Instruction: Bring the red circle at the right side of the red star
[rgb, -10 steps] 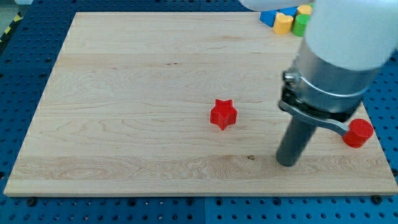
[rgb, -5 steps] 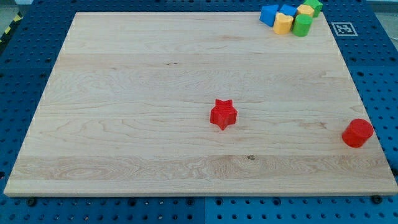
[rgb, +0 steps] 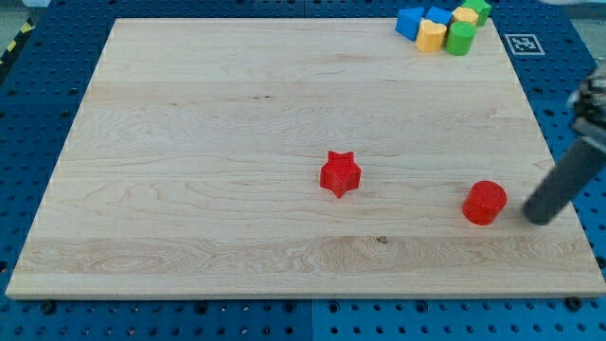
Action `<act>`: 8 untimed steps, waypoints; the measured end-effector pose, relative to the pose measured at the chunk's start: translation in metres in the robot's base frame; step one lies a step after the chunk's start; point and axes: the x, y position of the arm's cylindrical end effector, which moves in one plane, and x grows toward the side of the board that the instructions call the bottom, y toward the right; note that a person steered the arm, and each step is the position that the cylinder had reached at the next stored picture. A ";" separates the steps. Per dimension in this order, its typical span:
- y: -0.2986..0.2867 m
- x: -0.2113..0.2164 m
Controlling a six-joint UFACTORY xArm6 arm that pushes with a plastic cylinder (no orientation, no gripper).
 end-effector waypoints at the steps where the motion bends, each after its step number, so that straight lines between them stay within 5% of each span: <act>1: -0.033 -0.015; 3: -0.038 0.022; 5: -0.081 -0.025; 6: -0.031 -0.017; 7: -0.030 -0.054; 8: -0.083 -0.067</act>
